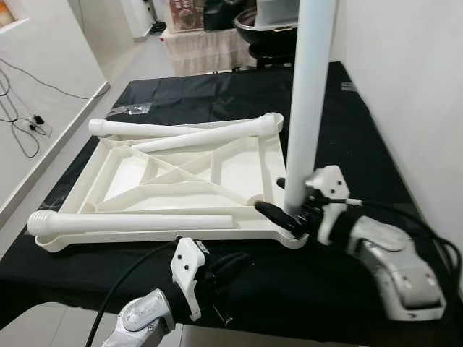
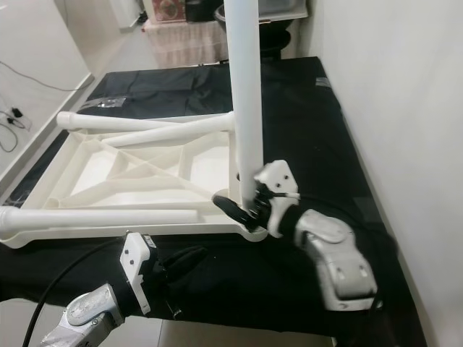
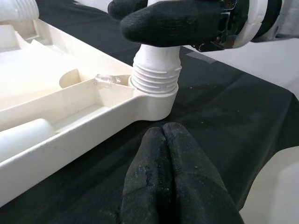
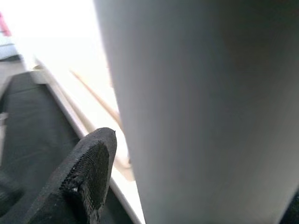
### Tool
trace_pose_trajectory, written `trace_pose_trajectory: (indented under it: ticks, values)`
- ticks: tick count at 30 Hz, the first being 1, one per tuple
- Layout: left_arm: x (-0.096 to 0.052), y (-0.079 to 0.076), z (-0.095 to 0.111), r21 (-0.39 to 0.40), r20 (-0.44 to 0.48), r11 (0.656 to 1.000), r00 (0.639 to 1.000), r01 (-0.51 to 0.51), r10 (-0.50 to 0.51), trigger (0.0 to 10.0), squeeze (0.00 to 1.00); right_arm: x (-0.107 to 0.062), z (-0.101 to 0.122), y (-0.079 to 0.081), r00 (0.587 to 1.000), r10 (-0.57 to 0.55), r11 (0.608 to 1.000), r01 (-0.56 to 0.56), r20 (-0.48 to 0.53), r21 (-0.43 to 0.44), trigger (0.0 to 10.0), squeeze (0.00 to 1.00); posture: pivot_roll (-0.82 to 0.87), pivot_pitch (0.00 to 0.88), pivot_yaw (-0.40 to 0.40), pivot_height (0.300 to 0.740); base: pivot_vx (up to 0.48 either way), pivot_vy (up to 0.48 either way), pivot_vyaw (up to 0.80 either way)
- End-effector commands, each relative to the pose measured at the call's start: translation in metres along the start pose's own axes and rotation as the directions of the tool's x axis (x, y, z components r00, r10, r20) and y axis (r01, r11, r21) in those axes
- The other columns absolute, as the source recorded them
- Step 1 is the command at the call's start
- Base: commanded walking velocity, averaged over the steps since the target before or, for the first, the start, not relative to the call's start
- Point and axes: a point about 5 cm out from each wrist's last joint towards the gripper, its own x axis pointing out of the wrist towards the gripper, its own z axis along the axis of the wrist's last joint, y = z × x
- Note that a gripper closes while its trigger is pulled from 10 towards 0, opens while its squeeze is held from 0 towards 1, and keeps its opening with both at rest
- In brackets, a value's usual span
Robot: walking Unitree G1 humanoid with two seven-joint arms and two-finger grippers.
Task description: Building children table
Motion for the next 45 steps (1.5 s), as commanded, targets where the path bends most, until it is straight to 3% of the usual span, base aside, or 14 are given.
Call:
trace_pose_trajectory:
  ticks: [1,4,6,10,22,26,27,28,30,39,40,42,43,45]
  values:
    - [-0.001,0.0,-0.003,0.008,-0.012,1.0,1.0,-0.005,0.005,10.0,0.0,0.006,-0.001,0.008,0.997,0.079,0.997,-0.079,0.021,0.012,10.0,0.0,0.02,0.103,0.092,0.74,0.0,0.0,0.0]
    - [0.001,0.0,-0.004,0.013,-0.011,1.0,1.0,-0.015,0.015,10.0,0.0,0.008,0.004,-0.012,0.992,0.128,0.992,-0.128,0.013,-0.001,10.0,0.0,0.04,0.086,0.079,0.74,0.0,0.0,0.0]
    - [0.002,0.0,-0.005,0.012,-0.008,1.0,1.0,-0.029,0.029,10.0,0.0,0.011,0.008,-0.028,0.993,0.118,0.992,-0.118,-0.005,-0.034,1.3,0.0,0.04,0.084,0.076,0.74,0.0,0.0,0.0]
    - [0.002,0.001,-0.005,0.008,-0.003,0.999,0.999,-0.039,0.039,10.0,0.0,0.01,0.008,-0.033,0.993,0.117,0.992,-0.117,-0.014,-0.042,0.0,0.0,0.04,0.085,0.076,0.74,0.0,0.0,0.0]
    - [0.003,0.002,-0.004,0.006,0.013,0.999,0.999,-0.039,0.039,10.0,0.0,-0.009,-0.01,-0.031,0.988,0.149,0.989,-0.149,-0.039,0.021,0.0,0.0,0.02,0.108,0.081,0.74,0.0,0.0,0.0]
    - [0.002,0.002,-0.002,0.005,0.016,0.999,0.999,-0.036,0.036,10.0,0.0,-0.006,-0.032,-0.023,0.986,-0.086,0.993,0.096,-0.14,0.065,0.0,0.0,0.01,0.124,0.068,0.74,0.0,0.0,0.0]
    - [0.0,0.002,-0.002,0.006,0.016,0.999,0.999,-0.035,0.035,10.0,0.0,-0.003,-0.047,-0.019,0.901,-0.377,0.915,0.399,-0.216,0.064,0.0,0.0,0.01,0.128,0.071,0.74,0.0,0.0,0.0]
    - [0.0,0.002,-0.002,0.006,0.016,0.999,0.999,-0.035,0.035,10.0,0.0,-0.003,-0.047,-0.019,0.901,-0.377,0.915,0.399,-0.216,0.064,0.0,0.0,0.01,0.128,0.071,0.74,0.0,0.0,0.0]
    - [-0.003,0.003,0.0,0.005,0.016,0.999,0.999,-0.032,0.032,10.0,0.0,0.001,-0.073,0.039,0.763,-0.551,0.783,0.613,-0.338,0.105,0.0,0.0,0.0,0.148,0.097,0.74,0.0,0.0,0.0]
    - [0.0,0.002,0.0,-0.001,0.004,1.0,1.0,0.018,-0.018,10.0,0.0,0.008,-0.071,0.045,0.776,-0.538,0.792,0.599,-0.33,0.117,0.0,0.0,0.01,0.145,0.091,0.74,0.0,0.0,0.0]
    - [0.0,0.001,0.0,-0.001,0.002,1.0,1.0,0.025,-0.025,10.0,0.0,0.012,-0.069,0.042,0.787,-0.531,0.798,0.589,-0.314,0.126,10.0,0.0,0.01,0.142,0.09,0.74,0.0,0.0,0.0]
    - [0.001,0.001,0.0,-0.001,0.005,1.0,1.0,0.023,-0.023,10.0,0.0,0.018,-0.063,0.039,0.814,-0.516,0.812,0.564,-0.267,0.15,10.0,0.0,0.01,0.141,0.089,0.74,0.0,0.0,0.0]
    - [0.002,0.002,0.0,-0.001,0.008,1.0,1.0,0.018,-0.018,10.0,0.0,0.023,-0.054,0.036,0.863,-0.465,0.846,0.499,-0.197,0.189,10.0,1.0,0.02,0.142,0.087,0.74,0.0,0.0,0.0]
    - [0.002,0.002,0.0,-0.002,0.011,1.0,1.0,0.013,-0.013,10.0,0.0,0.028,-0.04,0.03,0.917,-0.388,0.888,0.4,-0.095,0.227,10.0,1.0,0.02,0.138,0.087,0.74,0.0,0.0,0.0]
